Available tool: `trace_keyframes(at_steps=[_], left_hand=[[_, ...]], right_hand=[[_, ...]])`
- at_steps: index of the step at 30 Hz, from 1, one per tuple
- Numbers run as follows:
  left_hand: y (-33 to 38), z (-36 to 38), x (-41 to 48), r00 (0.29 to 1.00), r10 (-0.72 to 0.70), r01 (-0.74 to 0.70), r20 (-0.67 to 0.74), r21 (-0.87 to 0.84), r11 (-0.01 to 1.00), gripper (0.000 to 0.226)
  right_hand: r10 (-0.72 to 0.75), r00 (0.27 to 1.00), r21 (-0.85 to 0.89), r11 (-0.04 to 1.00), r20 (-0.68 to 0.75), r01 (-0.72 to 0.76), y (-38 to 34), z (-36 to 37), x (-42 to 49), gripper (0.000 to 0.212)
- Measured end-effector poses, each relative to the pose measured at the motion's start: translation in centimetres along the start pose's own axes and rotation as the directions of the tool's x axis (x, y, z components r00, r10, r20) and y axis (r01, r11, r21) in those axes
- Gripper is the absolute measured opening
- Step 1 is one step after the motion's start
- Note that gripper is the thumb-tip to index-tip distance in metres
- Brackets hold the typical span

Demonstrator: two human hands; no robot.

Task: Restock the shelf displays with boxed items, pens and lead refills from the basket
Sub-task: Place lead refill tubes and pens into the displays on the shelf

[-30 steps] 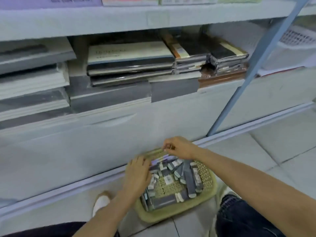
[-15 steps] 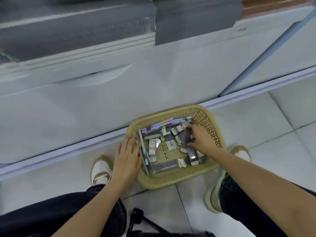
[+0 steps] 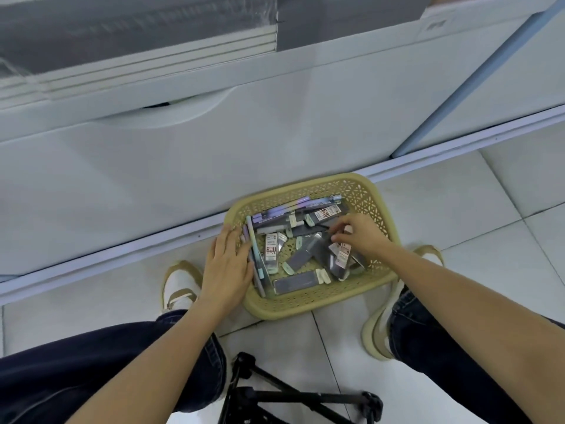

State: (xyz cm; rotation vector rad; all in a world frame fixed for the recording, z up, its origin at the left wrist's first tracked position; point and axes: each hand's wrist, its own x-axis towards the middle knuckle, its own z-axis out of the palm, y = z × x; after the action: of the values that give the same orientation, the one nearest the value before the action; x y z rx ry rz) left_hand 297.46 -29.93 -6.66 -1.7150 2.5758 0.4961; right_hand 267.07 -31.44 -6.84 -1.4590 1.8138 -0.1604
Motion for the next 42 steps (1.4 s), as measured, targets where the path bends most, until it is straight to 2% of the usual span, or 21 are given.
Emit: trace_keyframes(at_steps=[4,6,7,9,11,13,14,16,17,19,20,21,23,25,27,30,31,33,36,38,42], left_hand=[[1.6,-0.9,1.0,0.998,-0.057,0.053,-0.032,-0.104,0.993,0.033],[2.9,-1.6,1.8,0.997,-0.077,0.079,0.019,-0.334,0.939,0.029],[3.8,-2.0,2.2,0.991,-0.088,0.129,0.103,-0.498,0.857,0.03],[5.4,-2.9,2.9,0.946,-0.046,0.288,0.32,-0.773,0.566,0.032],[6.7,-3.2,3.2,0.896,0.047,0.404,0.441,-0.854,0.327,0.031],[7.1,-3.1,3.2,0.878,0.098,0.445,0.468,-0.875,0.19,0.029],[7.0,-3.0,3.2,0.879,0.097,0.45,0.467,-0.879,0.156,0.027],[6.1,-2.9,3.2,0.886,0.049,0.45,0.46,-0.882,0.141,0.023],[5.4,-2.8,3.1,0.892,0.009,0.446,0.452,-0.882,0.151,0.021],[3.9,-2.5,3.0,0.893,-0.064,0.449,0.445,-0.875,0.18,0.021],[3.2,-2.3,2.9,0.888,-0.085,0.46,0.452,-0.869,0.183,0.021],[2.7,-2.1,2.7,0.881,-0.097,0.473,0.463,-0.863,0.179,0.021],[2.1,-1.5,2.5,0.869,-0.117,0.495,0.481,-0.852,0.173,0.02],[1.9,-1.1,2.4,0.864,-0.13,0.502,0.486,-0.848,0.171,0.019],[1.8,-0.9,2.6,0.867,-0.136,0.497,0.479,-0.849,0.179,0.017],[1.6,-0.9,2.8,0.866,-0.165,0.499,0.473,-0.844,0.2,0.018],[1.6,-0.9,2.9,0.866,-0.173,0.498,0.47,-0.842,0.205,0.019],[1.7,-1.0,3.0,0.867,-0.187,0.493,0.463,-0.85,0.183,0.019],[2.3,-1.4,3.0,0.865,-0.209,0.482,0.456,-0.871,0.092,0.023],[2.8,-1.7,3.1,0.86,-0.211,0.482,0.465,-0.875,0.035,0.025],[4.0,-2.3,3.6,0.841,-0.279,0.464,0.464,-0.883,-0.067,0.019]], right_hand=[[0.001,0.997,0.198,0.98,-0.071,0.013,-1.9,-2.4,0.5,0.013],[-0.03,0.998,0.288,0.957,-0.049,0.043,-3.3,-3.2,0.7,0.014],[-0.057,0.998,0.345,0.937,-0.022,0.061,-4.1,-3.3,0.7,0.014],[-0.116,0.993,0.448,0.888,0.009,0.1,-5.9,-3.0,0.4,0.014],[-0.176,0.984,0.529,0.836,0.011,0.144,-7.5,-2.2,0.2,0.015],[-0.23,0.973,0.606,0.777,0.022,0.17,-8.6,-1.4,0.0,0.015],[-0.241,0.97,0.647,0.743,0.022,0.17,-8.8,-1.2,0.0,0.014],[-0.196,0.981,0.689,0.709,-0.018,0.154,-8.2,-1.2,0.3,0.013],[-0.14,0.989,0.636,0.758,-0.052,0.141,-7.4,-1.2,0.6,0.015],[-0.019,0.996,0.364,0.93,-0.087,0.049,-5.4,-0.5,1.0,0.025],[0.046,0.997,0.225,0.974,-0.067,-0.03,-4.4,0.3,1.0,0.037],[0.091,0.996,0.13,0.988,-0.022,-0.087,-3.6,1.3,0.8,0.052],[0.078,0.995,-0.025,0.997,0.068,-0.076,-2.9,3.8,0.2,0.073],[0.015,0.995,-0.127,0.992,0.094,-0.003,-2.4,5.6,0.0,0.074],[-0.001,0.997,-0.087,0.996,0.08,0.008,-2.2,5.5,0.2,0.065],[-0.006,1.0,0.034,0.999,0.023,0.005,-1.9,2.8,1.1,0.028],[-0.014,1.0,0.075,0.997,0.013,0.013,-1.8,1.5,1.4,0.021],[-0.02,0.996,0.256,0.967,0.091,-0.003,-1.9,-0.8,1.6,0.023],[-0.095,0.956,0.587,0.805,0.276,-0.09,-2.9,-2.5,1.5,0.03],[-0.134,0.937,0.645,0.755,0.323,-0.114,-4.0,-2.4,1.2,0.029],[-0.201,0.908,0.631,0.771,0.368,-0.085,-5.9,-0.9,0.6,0.028]])
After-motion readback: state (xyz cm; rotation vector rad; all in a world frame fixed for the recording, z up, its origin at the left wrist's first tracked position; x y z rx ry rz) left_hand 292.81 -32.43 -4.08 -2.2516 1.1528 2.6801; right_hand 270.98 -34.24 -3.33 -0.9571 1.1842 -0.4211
